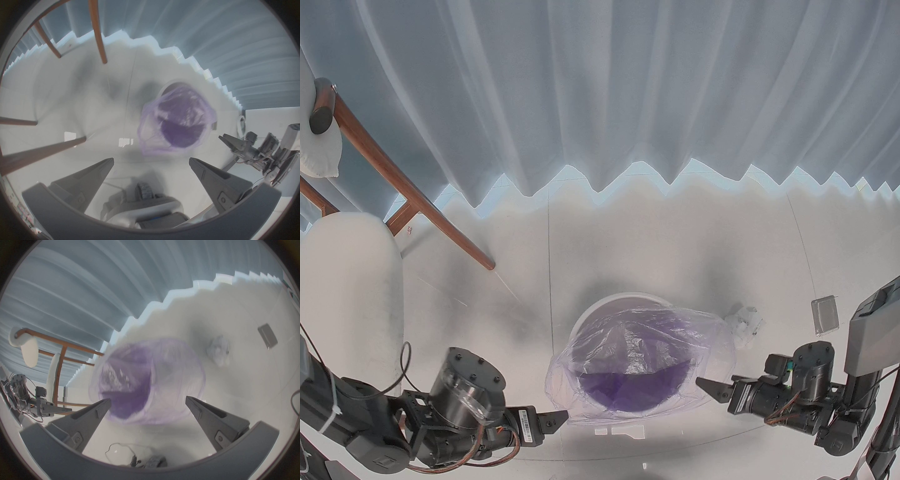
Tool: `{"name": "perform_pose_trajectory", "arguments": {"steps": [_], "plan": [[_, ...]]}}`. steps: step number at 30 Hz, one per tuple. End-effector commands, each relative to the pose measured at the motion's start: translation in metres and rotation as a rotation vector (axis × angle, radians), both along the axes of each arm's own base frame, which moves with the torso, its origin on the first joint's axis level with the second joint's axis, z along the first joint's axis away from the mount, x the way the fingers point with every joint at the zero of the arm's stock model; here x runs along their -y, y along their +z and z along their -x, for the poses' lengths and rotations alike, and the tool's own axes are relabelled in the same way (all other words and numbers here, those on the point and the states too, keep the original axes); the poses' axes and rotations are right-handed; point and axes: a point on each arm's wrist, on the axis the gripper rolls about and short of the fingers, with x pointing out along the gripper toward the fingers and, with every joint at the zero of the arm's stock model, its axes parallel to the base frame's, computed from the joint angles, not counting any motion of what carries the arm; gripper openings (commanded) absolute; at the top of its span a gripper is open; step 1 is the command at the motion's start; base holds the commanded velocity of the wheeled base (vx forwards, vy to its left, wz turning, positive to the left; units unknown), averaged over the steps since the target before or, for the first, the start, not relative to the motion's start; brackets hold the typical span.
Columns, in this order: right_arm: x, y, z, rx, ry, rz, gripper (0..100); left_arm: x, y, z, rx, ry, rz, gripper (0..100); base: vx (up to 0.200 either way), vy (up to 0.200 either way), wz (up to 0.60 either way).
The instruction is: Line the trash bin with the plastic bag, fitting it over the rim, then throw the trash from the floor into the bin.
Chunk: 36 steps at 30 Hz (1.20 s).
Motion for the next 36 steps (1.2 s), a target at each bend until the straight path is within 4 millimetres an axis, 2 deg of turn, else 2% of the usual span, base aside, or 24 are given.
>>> {"name": "perform_pose_trajectory", "arguments": {"steps": [1, 6, 9, 12, 15, 18, 21, 22, 24, 27, 36], "plan": [[0.018, 0.041, -0.026, 0.257, -0.063, -0.025, 100, -0.010, 0.024, -0.003, 0.166, -0.005, 0.090, 100, 0.000, 0.000, 0.00], [0.045, 0.058, -0.051, 0.377, -0.008, -0.039, 100, -0.022, 0.026, -0.021, 0.220, -0.115, 0.102, 100, 0.000, 0.000, 0.00], [0.056, 0.056, -0.062, 0.383, 0.011, -0.047, 100, -0.027, 0.027, -0.037, 0.229, -0.162, 0.102, 100, 0.000, 0.000, 0.00], [0.061, 0.047, -0.069, 0.357, 0.041, -0.054, 100, -0.022, 0.023, -0.053, 0.222, -0.196, 0.108, 100, 0.000, 0.000, 0.00], [0.057, 0.039, -0.080, 0.354, 0.063, -0.043, 100, -0.010, 0.016, -0.073, 0.231, -0.212, 0.118, 100, 0.000, 0.000, 0.00], [0.055, 0.023, -0.092, 0.335, 0.077, -0.013, 100, 0.002, -0.001, -0.092, 0.239, -0.218, 0.117, 100, 0.000, 0.000, 0.00], [0.053, 0.016, -0.103, 0.347, 0.089, -0.001, 100, 0.012, -0.015, -0.106, 0.278, -0.236, 0.113, 100, 0.000, 0.000, 0.00], [0.053, 0.016, -0.103, 0.347, 0.089, -0.001, 100, 0.012, -0.015, -0.106, 0.278, -0.236, 0.113, 100, 0.000, 0.000, 0.00], [0.050, 0.015, -0.111, 0.360, 0.105, -0.007, 100, 0.015, -0.030, -0.114, 0.288, -0.257, 0.083, 100, 0.000, 0.000, 0.00], [0.045, 0.010, -0.112, 0.352, 0.121, -0.009, 100, 0.017, -0.041, -0.118, 0.285, -0.273, 0.058, 100, 0.000, 0.000, 0.00], [0.031, 0.000, -0.107, 0.313, 0.196, -0.022, 100, 0.021, -0.046, -0.128, 0.298, -0.263, 0.056, 100, 0.000, 0.000, 0.00]]}}
